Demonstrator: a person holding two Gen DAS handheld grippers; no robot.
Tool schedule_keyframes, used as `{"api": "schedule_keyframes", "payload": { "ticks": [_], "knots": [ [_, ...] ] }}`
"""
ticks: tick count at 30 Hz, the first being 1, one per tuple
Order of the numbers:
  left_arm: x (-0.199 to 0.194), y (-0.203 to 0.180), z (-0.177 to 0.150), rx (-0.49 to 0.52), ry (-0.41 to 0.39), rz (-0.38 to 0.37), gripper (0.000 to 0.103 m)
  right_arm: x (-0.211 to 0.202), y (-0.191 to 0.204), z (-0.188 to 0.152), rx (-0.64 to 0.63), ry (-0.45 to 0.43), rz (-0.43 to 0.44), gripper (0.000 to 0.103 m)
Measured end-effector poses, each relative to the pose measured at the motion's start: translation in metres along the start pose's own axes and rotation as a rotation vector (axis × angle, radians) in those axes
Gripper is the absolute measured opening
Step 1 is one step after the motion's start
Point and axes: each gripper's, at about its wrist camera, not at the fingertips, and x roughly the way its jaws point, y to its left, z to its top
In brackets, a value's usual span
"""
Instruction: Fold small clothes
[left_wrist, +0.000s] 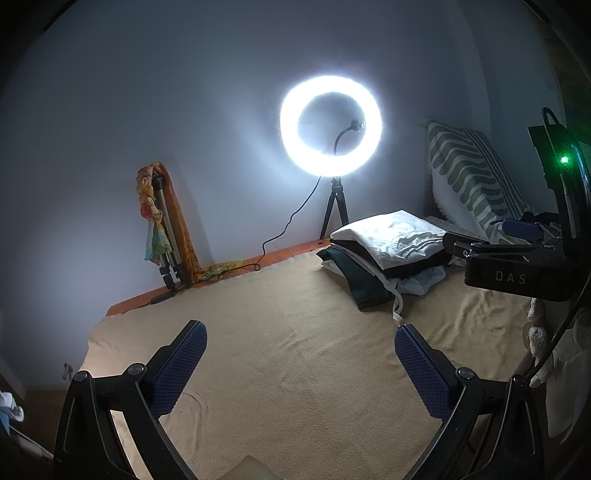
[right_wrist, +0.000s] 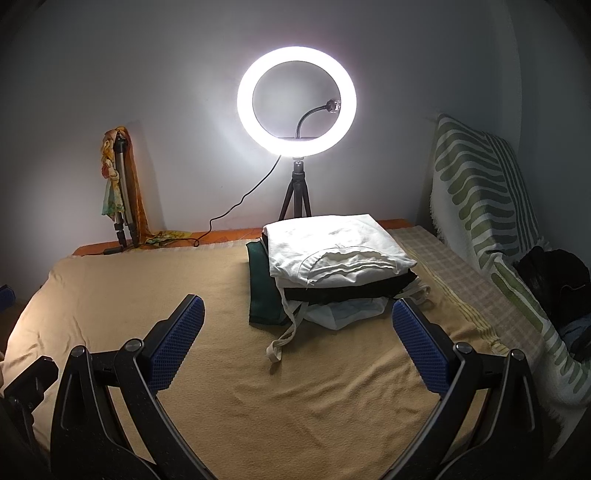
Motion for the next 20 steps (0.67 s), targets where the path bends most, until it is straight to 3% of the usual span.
{"api": "schedule_keyframes", "payload": {
  "ticks": [20],
  "knots": [
    [-0.0014,0.0026,-0.0012,-0.018,0.004,0.012,0.103,0.009,0.0012,-0.0021,-0.026,0.01,0.019,0.103]
  ]
}}
